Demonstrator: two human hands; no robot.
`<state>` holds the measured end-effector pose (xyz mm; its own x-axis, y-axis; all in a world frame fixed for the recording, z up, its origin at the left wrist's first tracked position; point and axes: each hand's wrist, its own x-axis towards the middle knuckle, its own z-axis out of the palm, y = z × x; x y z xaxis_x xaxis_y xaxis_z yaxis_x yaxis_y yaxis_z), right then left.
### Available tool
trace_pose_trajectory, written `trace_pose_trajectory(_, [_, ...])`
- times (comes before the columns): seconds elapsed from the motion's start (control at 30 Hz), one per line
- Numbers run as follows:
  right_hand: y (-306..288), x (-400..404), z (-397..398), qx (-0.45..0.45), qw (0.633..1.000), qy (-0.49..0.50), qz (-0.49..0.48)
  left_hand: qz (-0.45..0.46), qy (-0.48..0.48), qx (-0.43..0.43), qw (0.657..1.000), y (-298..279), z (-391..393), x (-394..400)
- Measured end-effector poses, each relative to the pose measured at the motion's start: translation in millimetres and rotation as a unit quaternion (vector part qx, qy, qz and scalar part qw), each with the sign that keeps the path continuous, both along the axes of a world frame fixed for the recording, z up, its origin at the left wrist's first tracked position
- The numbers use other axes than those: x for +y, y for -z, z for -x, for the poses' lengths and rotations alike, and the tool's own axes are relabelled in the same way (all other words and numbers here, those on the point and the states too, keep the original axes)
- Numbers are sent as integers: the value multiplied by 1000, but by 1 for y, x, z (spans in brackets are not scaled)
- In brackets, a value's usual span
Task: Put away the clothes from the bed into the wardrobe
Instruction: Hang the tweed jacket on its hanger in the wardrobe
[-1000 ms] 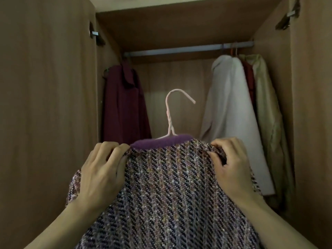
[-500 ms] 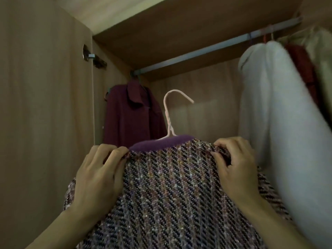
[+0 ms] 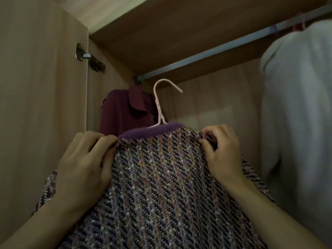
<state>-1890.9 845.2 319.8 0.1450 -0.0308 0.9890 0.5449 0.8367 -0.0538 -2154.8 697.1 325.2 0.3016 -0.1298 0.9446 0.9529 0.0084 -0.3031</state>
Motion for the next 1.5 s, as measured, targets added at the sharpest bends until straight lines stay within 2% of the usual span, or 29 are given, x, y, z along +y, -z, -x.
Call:
trace_pose_trajectory(0.27, [-28, 57, 37, 6, 1000, -9, -8, 10, -5, -12, 1000, -24, 30, 45])
trace_pose_trajectory(0.57, [-59, 134, 62, 19, 998, -52, -39, 22, -64, -5, 998, -53, 30, 87])
trace_pose_trajectory(0.9, [-183, 207, 89, 39, 990, -111, -80, -7, -180, -12, 984, -159, 11, 120])
trace_pose_trajectory(1.2, [-246, 258, 111, 58, 985, -151, -62, -34, -280, 8, 959, -216, 0, 163])
trace_pose_trajectory(1.5, [-275, 297, 140, 54, 982, -183, 0, -27, -318, 2, 948, -242, 11, 200])
